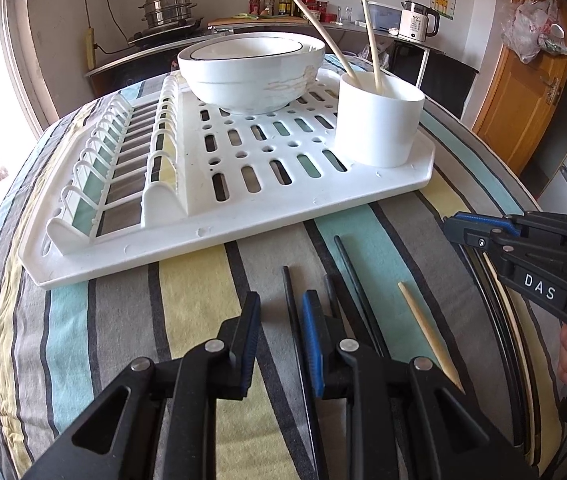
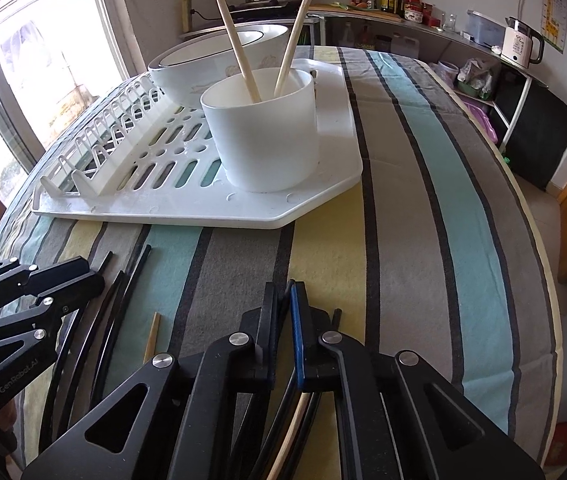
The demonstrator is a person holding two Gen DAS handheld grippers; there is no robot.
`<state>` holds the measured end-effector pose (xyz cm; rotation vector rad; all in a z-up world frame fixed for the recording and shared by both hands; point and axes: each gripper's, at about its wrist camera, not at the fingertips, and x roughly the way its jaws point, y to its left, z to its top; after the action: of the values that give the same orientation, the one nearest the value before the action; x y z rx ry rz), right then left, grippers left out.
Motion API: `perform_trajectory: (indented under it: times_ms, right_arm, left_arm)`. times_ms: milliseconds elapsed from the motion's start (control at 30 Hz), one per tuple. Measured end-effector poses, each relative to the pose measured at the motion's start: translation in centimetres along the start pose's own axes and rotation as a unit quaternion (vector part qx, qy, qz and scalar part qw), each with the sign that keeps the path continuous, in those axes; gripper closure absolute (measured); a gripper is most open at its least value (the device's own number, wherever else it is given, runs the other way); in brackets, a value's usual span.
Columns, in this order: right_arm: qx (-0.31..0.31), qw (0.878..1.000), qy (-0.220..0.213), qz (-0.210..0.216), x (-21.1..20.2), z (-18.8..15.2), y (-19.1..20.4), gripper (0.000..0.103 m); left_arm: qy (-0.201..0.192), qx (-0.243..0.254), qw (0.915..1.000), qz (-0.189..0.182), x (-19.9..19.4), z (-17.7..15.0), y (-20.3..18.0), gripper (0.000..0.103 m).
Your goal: Organize utensils
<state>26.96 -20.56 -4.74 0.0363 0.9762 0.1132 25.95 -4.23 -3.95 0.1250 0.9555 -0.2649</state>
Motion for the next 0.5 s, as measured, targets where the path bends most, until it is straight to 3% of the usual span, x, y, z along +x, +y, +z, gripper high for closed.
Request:
perform_trajectory:
  times_ms: [333,500]
  right_arm:
    - [0.006,1.0,0.001,0.005,0.03,0.18,-0.07,0.097]
    - [0.013,1.0,0.0,0.021,-0.33,0.18,-0.21,0.098]
  left_arm:
    - [0.013,0.018,0.9997,-0.006,0.26,0.76,-0.71,0.096]
    - [0.014,0.014,0.9998,-0.006,0.28,0.82,-0.67,0.097]
